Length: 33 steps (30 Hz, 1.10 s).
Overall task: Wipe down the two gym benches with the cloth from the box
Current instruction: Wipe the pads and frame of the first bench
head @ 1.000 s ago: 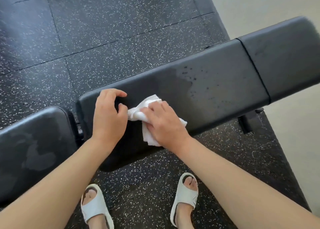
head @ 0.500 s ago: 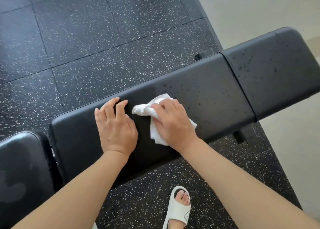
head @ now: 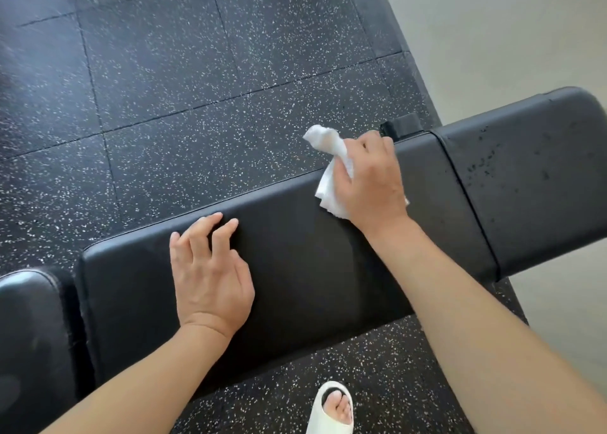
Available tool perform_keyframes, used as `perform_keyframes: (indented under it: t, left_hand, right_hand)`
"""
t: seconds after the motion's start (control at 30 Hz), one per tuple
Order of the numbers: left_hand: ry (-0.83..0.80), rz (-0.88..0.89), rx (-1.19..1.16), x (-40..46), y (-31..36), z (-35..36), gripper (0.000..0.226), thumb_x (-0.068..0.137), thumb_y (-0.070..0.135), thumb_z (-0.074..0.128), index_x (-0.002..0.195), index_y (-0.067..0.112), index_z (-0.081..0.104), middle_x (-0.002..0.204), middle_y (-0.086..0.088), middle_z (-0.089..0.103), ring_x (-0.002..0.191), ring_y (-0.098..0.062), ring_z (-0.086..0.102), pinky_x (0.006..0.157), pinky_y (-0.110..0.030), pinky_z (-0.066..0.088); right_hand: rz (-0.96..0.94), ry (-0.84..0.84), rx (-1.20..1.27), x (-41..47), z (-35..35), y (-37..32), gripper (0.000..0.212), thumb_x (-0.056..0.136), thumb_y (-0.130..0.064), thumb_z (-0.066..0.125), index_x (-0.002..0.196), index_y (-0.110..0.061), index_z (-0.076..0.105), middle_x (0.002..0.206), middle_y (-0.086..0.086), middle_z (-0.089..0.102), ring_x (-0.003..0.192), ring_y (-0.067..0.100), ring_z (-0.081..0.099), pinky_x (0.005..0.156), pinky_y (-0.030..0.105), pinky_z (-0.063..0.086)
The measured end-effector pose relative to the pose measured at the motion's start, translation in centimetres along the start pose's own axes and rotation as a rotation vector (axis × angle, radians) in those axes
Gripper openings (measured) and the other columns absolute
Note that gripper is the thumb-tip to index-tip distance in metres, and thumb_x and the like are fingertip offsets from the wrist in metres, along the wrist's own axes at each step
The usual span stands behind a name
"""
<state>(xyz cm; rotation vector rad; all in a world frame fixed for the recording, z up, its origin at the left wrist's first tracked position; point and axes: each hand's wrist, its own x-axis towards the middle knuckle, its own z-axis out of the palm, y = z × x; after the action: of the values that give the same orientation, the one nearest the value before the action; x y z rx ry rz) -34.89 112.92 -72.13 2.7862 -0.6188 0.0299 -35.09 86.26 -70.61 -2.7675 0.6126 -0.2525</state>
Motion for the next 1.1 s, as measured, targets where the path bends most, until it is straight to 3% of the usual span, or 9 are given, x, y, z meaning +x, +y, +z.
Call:
perform_keyframes:
  t: [0.17,0.27,0.4,0.5,0.63,0.73,0.8,0.93,1.1]
  left_hand:
    - [0.002,0.003,-0.007,0.0,-0.1,0.0,0.046,0.092,0.016,0.044,0.133,0.006,0.059,0.145,-0.018,0.05,0.13,-0.044,0.048,0.122,-0.066,0.025]
    - [-0.014,0.008,0.006,0.0,-0.3,0.1,0.046,0.091,0.016,0.043,0.133,0.005,0.06,0.144,-0.019,0.051,0.129,-0.047,0.051,0.12,-0.067,0.026]
    - [-0.005,0.005,-0.02,0.1,-0.2,0.3,0.042,0.09,0.015,0.042,0.124,0.0,0.062,0.14,-0.023,0.055,0.126,-0.05,0.052,0.116,-0.07,0.03]
    - [-0.004,0.011,-0.004,0.1,-0.2,0.2,0.046,0.09,0.015,0.043,0.13,0.003,0.06,0.143,-0.022,0.053,0.129,-0.047,0.05,0.119,-0.069,0.027]
    - [-0.015,0.015,0.007,0.0,-0.4,0.3,0.047,0.091,0.016,0.043,0.135,0.005,0.056,0.146,-0.019,0.049,0.131,-0.045,0.049,0.122,-0.066,0.023]
    - [-0.004,0.015,0.005,0.0,-0.3,0.5,0.047,0.091,0.016,0.043,0.134,0.006,0.056,0.146,-0.019,0.049,0.13,-0.045,0.048,0.123,-0.065,0.023]
    - [0.001,0.019,0.003,0.1,-0.4,0.5,0.047,0.091,0.016,0.044,0.134,0.006,0.055,0.146,-0.019,0.049,0.13,-0.044,0.048,0.122,-0.065,0.024]
    - [-0.005,0.022,0.017,0.0,-0.5,0.5,0.046,0.091,0.015,0.044,0.135,0.006,0.055,0.146,-0.019,0.049,0.131,-0.044,0.047,0.122,-0.066,0.024]
    - [-0.001,0.035,0.027,0.2,-0.6,0.6,0.045,0.092,0.013,0.044,0.134,0.002,0.058,0.144,-0.022,0.052,0.13,-0.045,0.048,0.119,-0.066,0.028]
  right_hand:
    - [0.187,0.082,-0.002,-0.2,0.5,-1.5,0.019,0.095,-0.016,0.052,0.098,-0.005,0.067,0.101,0.014,0.059,0.093,0.035,0.052,0.082,0.045,0.044]
    - [0.078,0.048,0.05,-1.5,2.4,-7.9,0.02,0.088,-0.014,0.051,0.098,-0.012,0.068,0.099,0.011,0.06,0.091,0.033,0.053,0.077,0.043,0.042]
    - [-0.093,-0.032,0.226,-3.4,3.5,-12.9,0.014,0.083,-0.011,0.059,0.093,-0.005,0.066,0.096,0.014,0.061,0.087,0.035,0.052,0.075,0.046,0.044]
    - [-0.163,0.003,0.256,-2.9,2.3,-9.6,0.024,0.082,-0.012,0.051,0.093,-0.003,0.07,0.091,0.016,0.061,0.084,0.036,0.053,0.073,0.049,0.045]
    - [-0.126,0.17,0.095,-2.0,-0.6,-0.2,0.046,0.086,-0.011,0.053,0.124,-0.029,0.072,0.098,-0.001,0.065,0.091,0.028,0.057,0.084,0.044,0.046]
    - [0.132,0.216,0.08,-2.1,-1.5,3.9,0.02,0.09,-0.007,0.059,0.106,-0.007,0.071,0.099,0.015,0.06,0.085,0.034,0.049,0.08,0.053,0.047]
    - [0.23,0.207,0.068,-2.1,-0.9,2.3,0.014,0.09,-0.006,0.059,0.102,-0.004,0.068,0.101,0.018,0.058,0.085,0.035,0.048,0.08,0.054,0.047]
    - [0.027,0.118,0.146,-3.6,1.0,-5.7,0.039,0.089,-0.012,0.051,0.121,-0.028,0.069,0.105,0.006,0.06,0.097,0.032,0.053,0.083,0.045,0.046]
    - [-0.111,0.031,0.236,-6.4,1.8,-9.4,0.019,0.086,-0.011,0.057,0.097,-0.005,0.07,0.096,0.014,0.062,0.086,0.034,0.054,0.07,0.045,0.047]
